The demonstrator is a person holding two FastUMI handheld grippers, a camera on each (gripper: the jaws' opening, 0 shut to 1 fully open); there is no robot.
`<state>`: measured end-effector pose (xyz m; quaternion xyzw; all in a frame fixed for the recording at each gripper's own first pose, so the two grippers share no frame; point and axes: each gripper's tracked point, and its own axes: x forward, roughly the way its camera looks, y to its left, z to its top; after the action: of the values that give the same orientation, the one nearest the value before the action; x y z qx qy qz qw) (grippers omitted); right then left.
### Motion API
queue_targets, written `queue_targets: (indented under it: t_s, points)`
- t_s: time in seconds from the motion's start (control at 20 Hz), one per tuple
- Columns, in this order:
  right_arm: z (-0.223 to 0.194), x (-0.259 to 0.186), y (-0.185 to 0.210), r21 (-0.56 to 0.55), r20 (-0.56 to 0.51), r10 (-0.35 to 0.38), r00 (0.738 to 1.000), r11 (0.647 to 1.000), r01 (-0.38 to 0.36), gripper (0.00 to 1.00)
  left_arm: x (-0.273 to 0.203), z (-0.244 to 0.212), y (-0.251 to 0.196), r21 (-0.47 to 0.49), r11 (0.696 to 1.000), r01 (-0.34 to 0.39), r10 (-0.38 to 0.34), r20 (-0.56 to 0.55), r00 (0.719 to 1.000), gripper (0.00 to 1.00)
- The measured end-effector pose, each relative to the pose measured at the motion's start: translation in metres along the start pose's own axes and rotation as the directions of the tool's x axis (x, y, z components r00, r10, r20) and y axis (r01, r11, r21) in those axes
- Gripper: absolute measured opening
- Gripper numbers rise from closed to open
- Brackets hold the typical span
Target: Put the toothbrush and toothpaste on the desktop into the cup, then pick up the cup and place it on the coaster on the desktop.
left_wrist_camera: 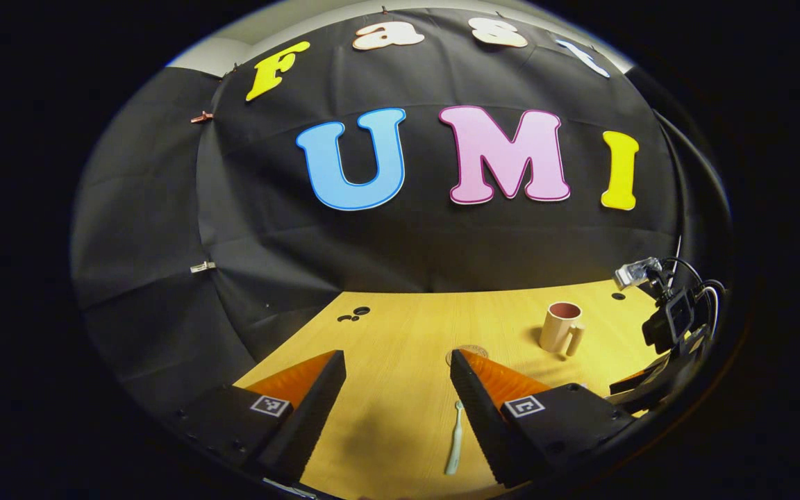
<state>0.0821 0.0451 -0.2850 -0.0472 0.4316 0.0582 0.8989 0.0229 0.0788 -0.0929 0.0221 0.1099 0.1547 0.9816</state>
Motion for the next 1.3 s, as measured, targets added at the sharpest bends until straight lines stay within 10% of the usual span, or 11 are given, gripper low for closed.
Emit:
queue_targets:
  t_s: [0.65,0.9,1.3]
  points:
    - [-0.025,0.031,-0.007,0.071,-0.144,-0.025,0.989,0.997,0.036,0.96,0.007,-0.025,0.003,0.081,0.996,-0.038,0.043,-0.066,0.997,0.99]
    - [-0.028,0.032,-0.001,0.054,-0.17,-0.012,0.985,0.998,0.021,0.5,0.01,-0.027,-0.003,0.077,0.997,-0.008,0.013,-0.075,0.997,0.99]
    - [-0.027,0.03,0.001,0.054,-0.166,-0.004,0.986,0.998,0.013,0.29,0.008,-0.034,-0.008,0.066,0.997,0.044,-0.038,-0.097,0.995,0.99]
